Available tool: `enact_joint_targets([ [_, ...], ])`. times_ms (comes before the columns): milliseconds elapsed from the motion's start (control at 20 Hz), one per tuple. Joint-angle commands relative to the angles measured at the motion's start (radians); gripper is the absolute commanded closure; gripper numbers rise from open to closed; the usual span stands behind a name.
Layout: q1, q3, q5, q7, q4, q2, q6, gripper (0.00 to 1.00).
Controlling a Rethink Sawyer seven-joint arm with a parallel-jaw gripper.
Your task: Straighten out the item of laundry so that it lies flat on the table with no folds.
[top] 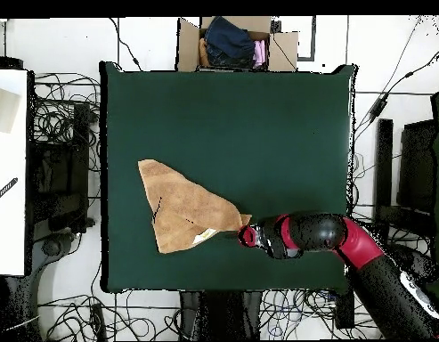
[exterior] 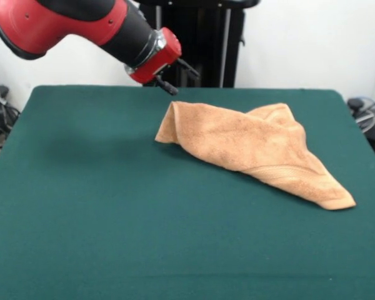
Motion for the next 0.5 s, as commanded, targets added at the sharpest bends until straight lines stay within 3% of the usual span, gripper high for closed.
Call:
enact_joint_targets([
  [50,-0.008,0.004,-0.022,-0.236,-0.113,-0.004,0.111,0.00],
  [500,-0.022,0.008,-0.009,-0.276,-0.141,-0.004,0.163,0.00],
])
